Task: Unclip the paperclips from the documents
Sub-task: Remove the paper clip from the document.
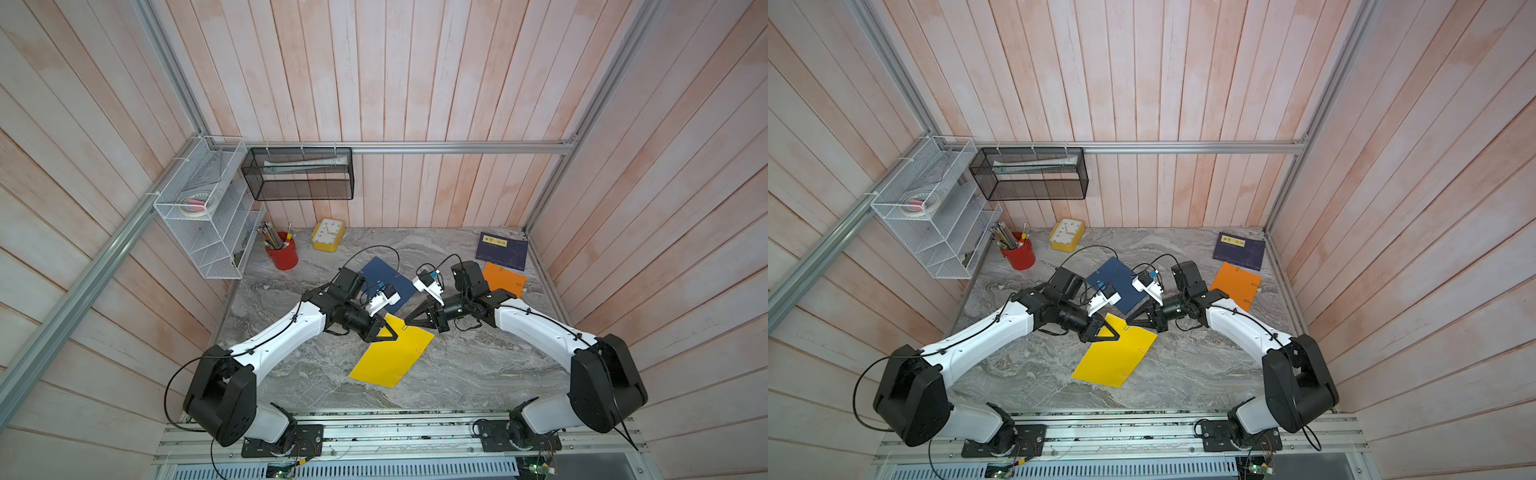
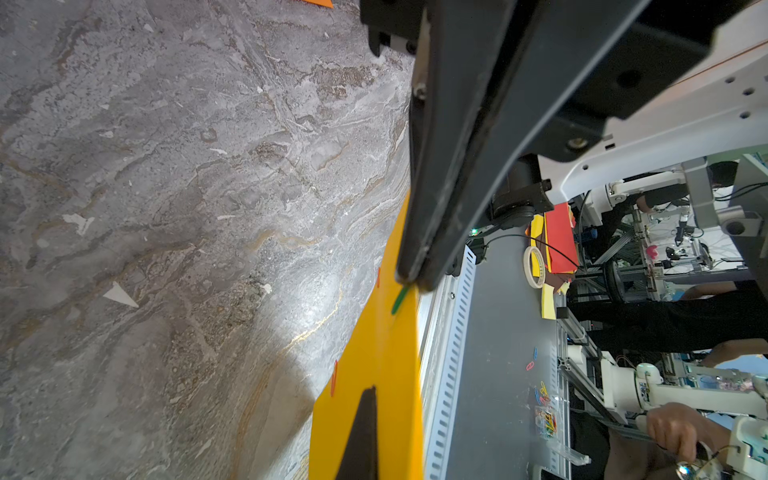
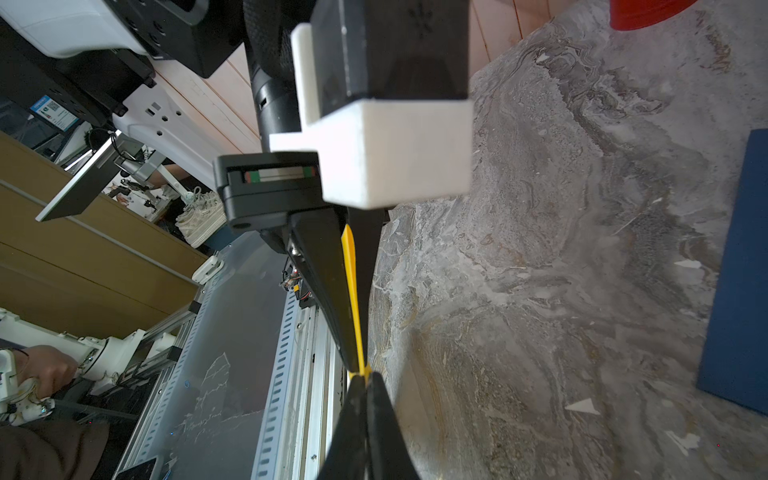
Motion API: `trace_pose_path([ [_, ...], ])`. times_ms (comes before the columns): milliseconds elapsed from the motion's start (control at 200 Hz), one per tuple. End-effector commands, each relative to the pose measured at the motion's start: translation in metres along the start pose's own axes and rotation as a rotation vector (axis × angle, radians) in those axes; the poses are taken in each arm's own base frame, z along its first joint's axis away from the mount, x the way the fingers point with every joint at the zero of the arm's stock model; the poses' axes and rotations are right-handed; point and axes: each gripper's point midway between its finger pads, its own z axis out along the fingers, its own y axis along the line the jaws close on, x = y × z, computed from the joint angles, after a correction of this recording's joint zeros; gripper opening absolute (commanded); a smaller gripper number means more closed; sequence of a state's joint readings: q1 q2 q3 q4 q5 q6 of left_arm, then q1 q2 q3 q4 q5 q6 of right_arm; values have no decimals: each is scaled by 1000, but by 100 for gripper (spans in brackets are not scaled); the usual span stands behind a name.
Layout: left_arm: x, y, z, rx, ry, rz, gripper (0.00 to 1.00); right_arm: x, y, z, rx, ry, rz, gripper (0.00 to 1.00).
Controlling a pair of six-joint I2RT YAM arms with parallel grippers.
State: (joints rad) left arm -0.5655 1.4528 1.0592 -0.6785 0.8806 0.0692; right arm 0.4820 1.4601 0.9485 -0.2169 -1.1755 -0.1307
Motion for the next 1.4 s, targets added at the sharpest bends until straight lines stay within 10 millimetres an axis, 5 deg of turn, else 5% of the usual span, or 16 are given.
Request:
trace_pose_path([
  [0, 14, 5, 2, -12, 50, -43, 0, -9, -3, -12, 45, -33, -25, 7],
  [375, 11, 6, 0, -25, 49, -35, 0, -7, -4, -13, 48, -35, -15, 5],
  [675, 6, 8, -3, -43, 39, -23, 0, 8, -48, -55, 314, -162, 155, 5],
  [1085, -7, 7, -4, -44, 19, -8, 0, 114, -104, -132, 698, -342, 698, 4],
  [1390, -8, 8, -3, -40, 16, -8, 0, 174, -115, -155, 836, -394, 962, 4],
])
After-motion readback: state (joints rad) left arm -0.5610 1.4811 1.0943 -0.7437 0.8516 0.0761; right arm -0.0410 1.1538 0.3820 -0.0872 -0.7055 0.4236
